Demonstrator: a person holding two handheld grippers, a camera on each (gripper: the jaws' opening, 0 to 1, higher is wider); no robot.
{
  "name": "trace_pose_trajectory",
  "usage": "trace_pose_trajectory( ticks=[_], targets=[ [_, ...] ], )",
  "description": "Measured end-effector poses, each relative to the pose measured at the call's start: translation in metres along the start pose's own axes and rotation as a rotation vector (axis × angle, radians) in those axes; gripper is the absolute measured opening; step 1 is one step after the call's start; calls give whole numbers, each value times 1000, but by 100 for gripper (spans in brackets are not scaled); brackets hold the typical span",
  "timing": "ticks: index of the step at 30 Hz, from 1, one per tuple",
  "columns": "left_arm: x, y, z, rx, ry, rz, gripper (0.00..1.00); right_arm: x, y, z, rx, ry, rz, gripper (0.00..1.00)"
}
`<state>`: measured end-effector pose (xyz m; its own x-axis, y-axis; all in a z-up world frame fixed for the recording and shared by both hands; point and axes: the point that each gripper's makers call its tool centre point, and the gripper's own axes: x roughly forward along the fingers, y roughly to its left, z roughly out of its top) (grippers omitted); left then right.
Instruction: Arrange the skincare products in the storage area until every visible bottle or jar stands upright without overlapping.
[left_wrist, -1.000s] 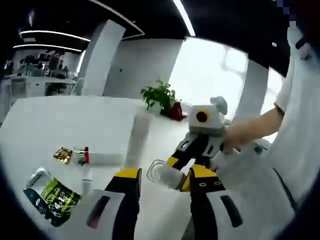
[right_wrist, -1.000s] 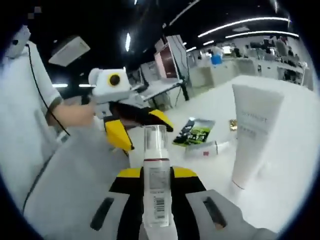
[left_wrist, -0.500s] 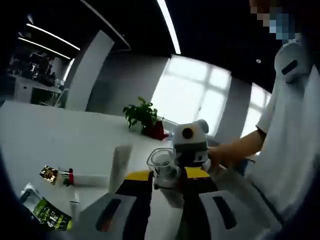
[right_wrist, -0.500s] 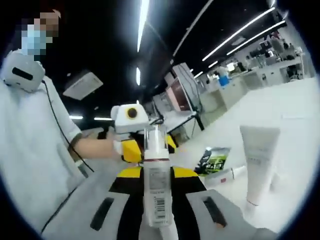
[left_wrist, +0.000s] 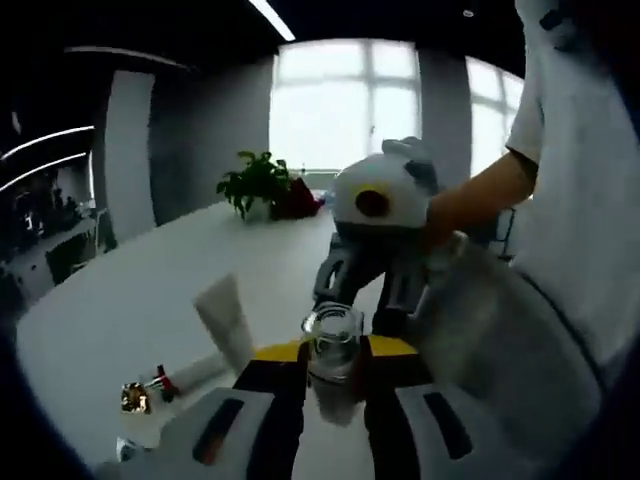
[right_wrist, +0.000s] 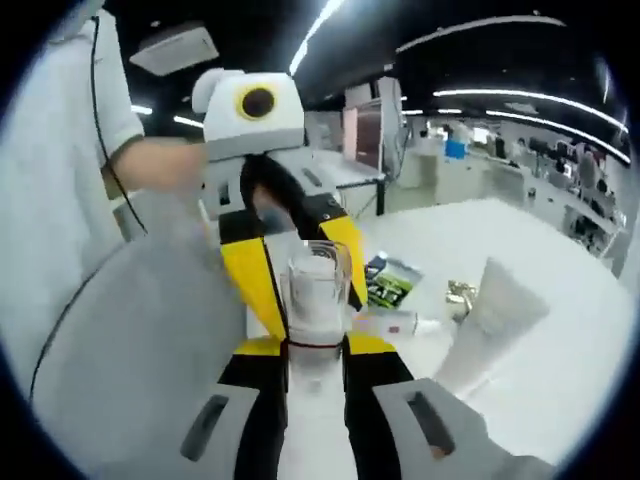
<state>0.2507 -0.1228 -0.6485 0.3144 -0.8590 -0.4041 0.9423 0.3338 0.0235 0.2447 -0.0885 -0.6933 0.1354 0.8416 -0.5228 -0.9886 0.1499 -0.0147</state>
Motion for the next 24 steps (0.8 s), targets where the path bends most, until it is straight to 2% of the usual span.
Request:
trace_pose_trajectory(
  ticks=[5,8,10,15,19,24],
  targets=[
    [19,4,-17,17,33,35,23,5,-11,-27,4,31,-33,20],
    [31,9,-37,11,51,52,23,11,-17,-49,-45,108,-28,20],
    [38,12,-47,-30,53,59,22,15,-21,-61,-60,142,-20,20],
    [44,20,-57,-59,47,71,22,16,-26,-71,-50,153,-5,20],
    [49,25,-62,-68,54,81,22,18,-30,-77,-73,168,9,20],
    [58,31,-64,-81,62,108,22,20,-42,-85,-60,172,16,20]
  ],
)
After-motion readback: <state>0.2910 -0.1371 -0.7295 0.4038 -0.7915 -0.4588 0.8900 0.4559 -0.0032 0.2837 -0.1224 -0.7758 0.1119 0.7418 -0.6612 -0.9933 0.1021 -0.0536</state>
